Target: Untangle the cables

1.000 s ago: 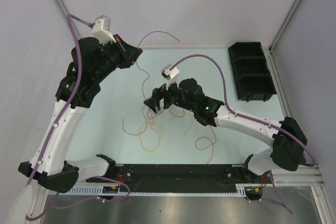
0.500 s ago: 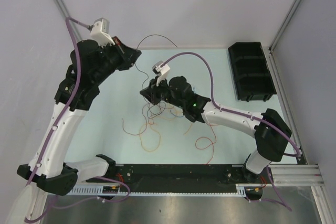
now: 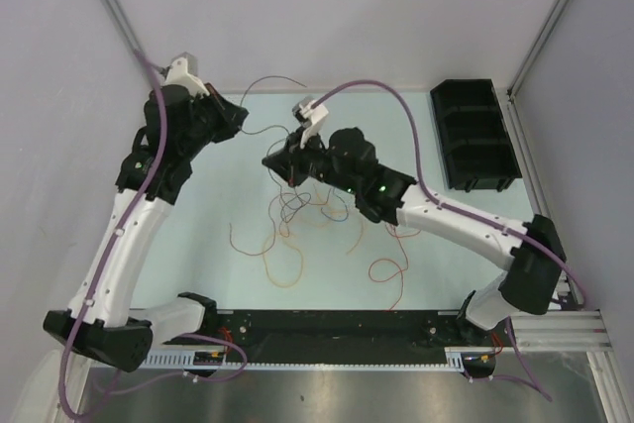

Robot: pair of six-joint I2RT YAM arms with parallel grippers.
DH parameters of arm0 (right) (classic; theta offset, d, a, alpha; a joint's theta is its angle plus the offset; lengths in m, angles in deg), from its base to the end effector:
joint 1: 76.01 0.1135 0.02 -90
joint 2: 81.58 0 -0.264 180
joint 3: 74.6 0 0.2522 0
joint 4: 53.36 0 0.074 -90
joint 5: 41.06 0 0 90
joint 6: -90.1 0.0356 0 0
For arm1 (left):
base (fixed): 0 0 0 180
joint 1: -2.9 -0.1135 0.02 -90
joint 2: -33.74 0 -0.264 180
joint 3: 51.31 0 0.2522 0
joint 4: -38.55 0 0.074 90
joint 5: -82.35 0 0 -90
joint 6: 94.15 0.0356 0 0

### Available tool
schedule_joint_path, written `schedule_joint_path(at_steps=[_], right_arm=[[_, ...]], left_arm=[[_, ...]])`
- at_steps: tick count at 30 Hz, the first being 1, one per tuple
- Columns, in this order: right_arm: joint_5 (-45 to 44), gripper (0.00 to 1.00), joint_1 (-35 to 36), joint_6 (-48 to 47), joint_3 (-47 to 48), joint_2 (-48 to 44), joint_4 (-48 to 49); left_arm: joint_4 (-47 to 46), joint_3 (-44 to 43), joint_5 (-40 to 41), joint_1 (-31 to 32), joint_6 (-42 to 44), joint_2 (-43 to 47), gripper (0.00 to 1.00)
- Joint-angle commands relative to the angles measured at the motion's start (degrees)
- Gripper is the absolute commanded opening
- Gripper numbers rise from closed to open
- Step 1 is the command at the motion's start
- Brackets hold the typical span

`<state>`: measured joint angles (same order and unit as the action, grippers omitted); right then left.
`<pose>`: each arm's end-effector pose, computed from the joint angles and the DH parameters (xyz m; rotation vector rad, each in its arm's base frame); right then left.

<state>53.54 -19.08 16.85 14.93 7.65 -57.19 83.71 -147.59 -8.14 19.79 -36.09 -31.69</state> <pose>0.2038 0.3183 0.3721 -0.6585 1.6094 1.0354 0.2228 -0.0680 0.4558 -0.2379 1.8482 -0.6057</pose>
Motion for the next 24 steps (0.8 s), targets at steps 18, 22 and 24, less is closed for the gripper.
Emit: schedule_joint_path(at_steps=[18, 22, 24], right_arm=[[0.7, 0.00, -0.4, -11.9, 30.6, -8.5, -13.1], [-1.3, 0.00, -0.7, -13.0, 31.0, -8.8, -14.2], [-2.1, 0.00, -0.9, -13.8, 31.2, -9.1, -14.9]], left_arm=[[-5.8, 20.9, -14.4, 1.1, 1.3, -1.4, 0.88], [-11.5, 30.8, -15.8, 1.1, -2.1, 6.6, 0.93], [-18.7, 39.6, -17.5, 2.6, -5.1, 13.2, 0.94]])
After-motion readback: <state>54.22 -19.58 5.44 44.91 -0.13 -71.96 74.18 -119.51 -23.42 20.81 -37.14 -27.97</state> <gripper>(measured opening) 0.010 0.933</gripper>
